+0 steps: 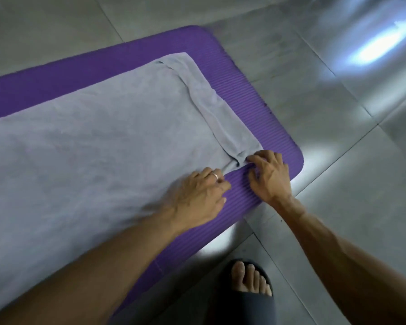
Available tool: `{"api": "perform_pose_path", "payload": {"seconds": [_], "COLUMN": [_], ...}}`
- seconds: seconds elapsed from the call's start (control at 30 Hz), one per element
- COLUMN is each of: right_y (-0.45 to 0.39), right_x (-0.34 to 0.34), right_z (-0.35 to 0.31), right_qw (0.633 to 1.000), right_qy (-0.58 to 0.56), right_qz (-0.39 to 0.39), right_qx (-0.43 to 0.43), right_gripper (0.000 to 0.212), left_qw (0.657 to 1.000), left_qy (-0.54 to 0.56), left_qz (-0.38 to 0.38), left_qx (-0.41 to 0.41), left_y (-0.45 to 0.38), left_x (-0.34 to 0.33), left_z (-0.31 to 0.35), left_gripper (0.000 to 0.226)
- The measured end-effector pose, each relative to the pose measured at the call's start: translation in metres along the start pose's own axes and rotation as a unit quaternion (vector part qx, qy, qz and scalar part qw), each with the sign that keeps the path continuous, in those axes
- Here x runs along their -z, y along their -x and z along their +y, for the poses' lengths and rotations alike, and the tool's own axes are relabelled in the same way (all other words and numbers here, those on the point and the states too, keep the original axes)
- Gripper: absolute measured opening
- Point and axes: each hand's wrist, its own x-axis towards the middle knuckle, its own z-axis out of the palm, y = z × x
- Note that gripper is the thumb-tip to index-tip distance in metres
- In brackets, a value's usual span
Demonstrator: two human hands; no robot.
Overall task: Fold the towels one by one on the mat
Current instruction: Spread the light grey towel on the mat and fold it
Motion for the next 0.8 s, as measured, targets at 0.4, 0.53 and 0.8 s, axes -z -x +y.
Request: {"api": "perform_pose_path", "payload": {"seconds": [0.4,0.53,0.8], "right_y": [-0.012,0.004,-0.044], "right_x": [0.011,0.003,-0.002], "right_z": [0.049,0.051,-0.015], "right_qw": [0.994,0.997,0.998], "right_qy": [0.020,-0.001,0.004], "right_qz": [0.049,0.046,-0.002], "right_qx": [0.093,0.059,0.068], "right_gripper": [0.034,0.023,0.033], "left_qw": [0.990,0.996,0.980], "left_qy": [-0.088,-0.057,-0.165], "left_qz": [0.022,0.028,0.080], "left_qx": [0.107,0.067,0.082], "left_y": [-0.042,-0.035,-0.112], "left_x": [-0.021,-0.026,0.001], "left_z": [0.018,0.016,-0.073], "left_gripper": [0.024,0.025,0.034]}}
